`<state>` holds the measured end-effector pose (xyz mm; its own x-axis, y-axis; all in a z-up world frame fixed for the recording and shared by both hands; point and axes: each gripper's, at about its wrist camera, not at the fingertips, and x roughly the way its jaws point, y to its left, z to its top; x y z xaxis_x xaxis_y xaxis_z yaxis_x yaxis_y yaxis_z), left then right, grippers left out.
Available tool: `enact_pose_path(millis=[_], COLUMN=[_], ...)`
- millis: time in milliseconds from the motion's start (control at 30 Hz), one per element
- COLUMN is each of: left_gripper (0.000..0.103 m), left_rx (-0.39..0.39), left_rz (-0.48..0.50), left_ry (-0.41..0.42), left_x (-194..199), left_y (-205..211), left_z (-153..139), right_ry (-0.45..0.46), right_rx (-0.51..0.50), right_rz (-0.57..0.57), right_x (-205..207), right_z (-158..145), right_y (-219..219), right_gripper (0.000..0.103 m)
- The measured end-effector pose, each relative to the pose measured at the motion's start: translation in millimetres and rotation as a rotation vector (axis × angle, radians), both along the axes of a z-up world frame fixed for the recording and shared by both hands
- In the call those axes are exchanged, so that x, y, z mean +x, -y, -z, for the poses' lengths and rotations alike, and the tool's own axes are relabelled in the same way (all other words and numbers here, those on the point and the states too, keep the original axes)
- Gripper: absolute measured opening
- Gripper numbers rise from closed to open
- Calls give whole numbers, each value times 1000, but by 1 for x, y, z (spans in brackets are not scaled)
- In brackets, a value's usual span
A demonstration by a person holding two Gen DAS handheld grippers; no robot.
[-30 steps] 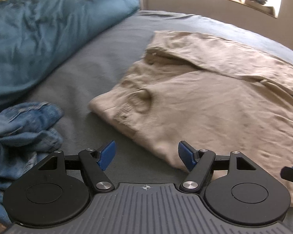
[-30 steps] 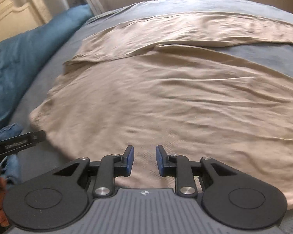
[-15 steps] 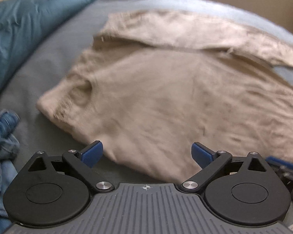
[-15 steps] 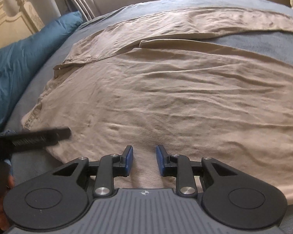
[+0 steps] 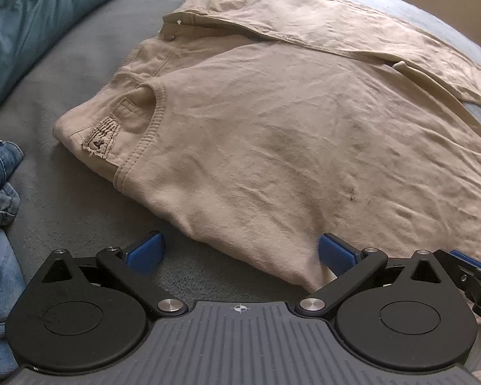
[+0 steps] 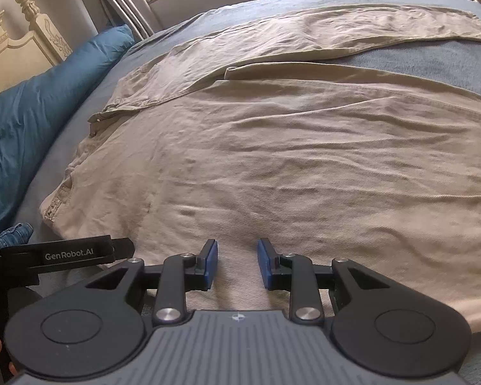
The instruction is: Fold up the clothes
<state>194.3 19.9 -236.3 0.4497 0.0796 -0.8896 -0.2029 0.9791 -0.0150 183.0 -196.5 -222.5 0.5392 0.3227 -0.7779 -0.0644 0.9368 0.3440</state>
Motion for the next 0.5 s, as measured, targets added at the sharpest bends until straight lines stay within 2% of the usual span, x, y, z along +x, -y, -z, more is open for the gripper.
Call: enact_pose_path(millis=[300, 433, 500], left_gripper=[103, 103, 103], left_rx=[-2, 0, 0], left_rz=[5, 9, 7], left_ry=[-29, -34, -35], left_x=[3, 3, 3], left_y=[-1, -1, -1], left_z=[0, 0, 0], right_ry=[7, 53, 38], right_rx=[-17, -77, -122], right_rz=[-7, -19, -30], right_x=[0, -4, -3], right_z=[-2, -14, -13], right_y=[-3, -10, -17], right_gripper=[33, 37, 41])
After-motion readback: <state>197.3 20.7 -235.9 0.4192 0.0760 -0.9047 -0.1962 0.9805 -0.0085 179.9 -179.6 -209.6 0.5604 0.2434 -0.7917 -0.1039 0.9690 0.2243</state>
